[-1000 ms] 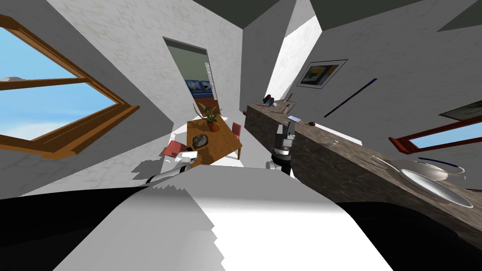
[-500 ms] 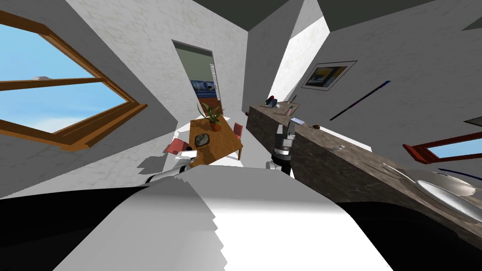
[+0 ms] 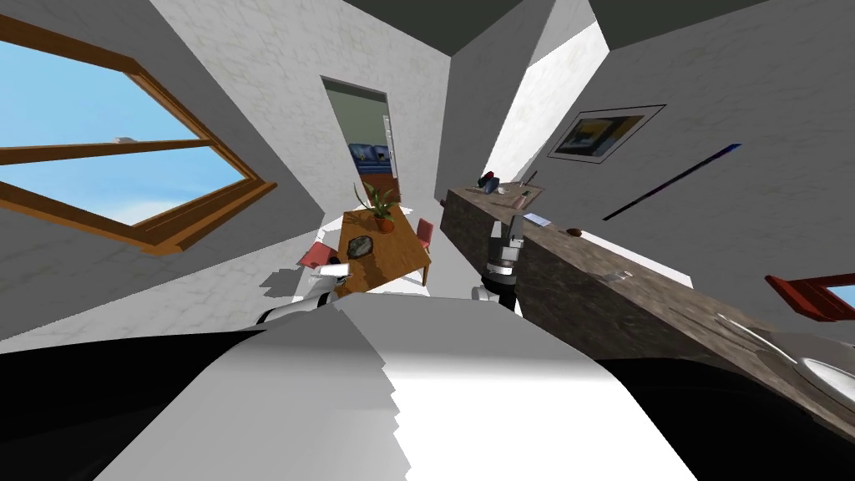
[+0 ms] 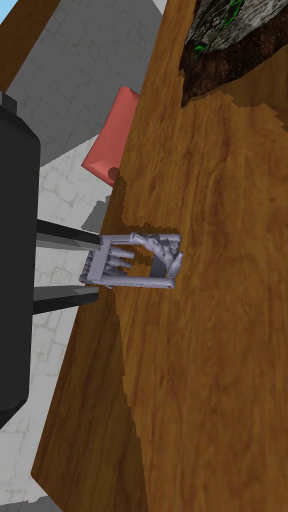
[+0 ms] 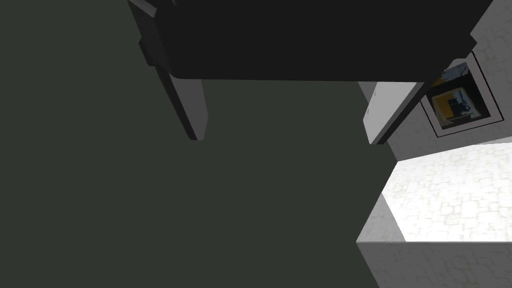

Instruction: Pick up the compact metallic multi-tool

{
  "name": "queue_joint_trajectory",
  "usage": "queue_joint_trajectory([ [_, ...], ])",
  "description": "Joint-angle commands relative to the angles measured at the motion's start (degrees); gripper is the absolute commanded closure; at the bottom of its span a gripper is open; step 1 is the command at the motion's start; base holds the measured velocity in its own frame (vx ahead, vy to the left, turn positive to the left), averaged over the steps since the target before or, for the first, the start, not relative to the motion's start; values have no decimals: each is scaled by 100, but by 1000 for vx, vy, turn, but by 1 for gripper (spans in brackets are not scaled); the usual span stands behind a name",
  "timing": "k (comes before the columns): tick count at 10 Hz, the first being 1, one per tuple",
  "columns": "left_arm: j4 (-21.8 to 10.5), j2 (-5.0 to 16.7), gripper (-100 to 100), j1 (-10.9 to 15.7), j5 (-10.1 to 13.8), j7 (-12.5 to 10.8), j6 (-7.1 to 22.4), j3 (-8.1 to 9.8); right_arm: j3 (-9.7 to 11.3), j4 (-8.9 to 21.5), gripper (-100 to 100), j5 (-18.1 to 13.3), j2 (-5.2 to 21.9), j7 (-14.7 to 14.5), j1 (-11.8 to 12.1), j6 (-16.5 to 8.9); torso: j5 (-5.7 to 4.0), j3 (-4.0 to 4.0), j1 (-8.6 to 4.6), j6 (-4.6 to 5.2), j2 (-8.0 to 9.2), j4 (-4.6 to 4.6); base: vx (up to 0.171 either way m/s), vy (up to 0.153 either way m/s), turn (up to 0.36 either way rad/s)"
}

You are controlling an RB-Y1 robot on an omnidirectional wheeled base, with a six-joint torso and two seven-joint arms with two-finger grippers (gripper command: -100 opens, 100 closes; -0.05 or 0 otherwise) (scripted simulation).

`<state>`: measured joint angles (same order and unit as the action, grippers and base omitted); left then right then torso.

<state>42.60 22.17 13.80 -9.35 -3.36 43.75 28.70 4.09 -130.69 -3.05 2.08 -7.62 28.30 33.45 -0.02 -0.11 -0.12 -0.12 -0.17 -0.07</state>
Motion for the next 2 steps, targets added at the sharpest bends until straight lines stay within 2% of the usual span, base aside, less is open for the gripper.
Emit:
queue_joint_trajectory([
  [1,0,0,100,0,0,0,0,0,0,0,0,0,0,0,0,0,0,0,0,0,0,0,14,-23,22],
  [2,8,3,0,0,6,23,8,-1,0,0,0,0,0,0,-1,0,4,2,11,2,5,0,2,-5,-4],
])
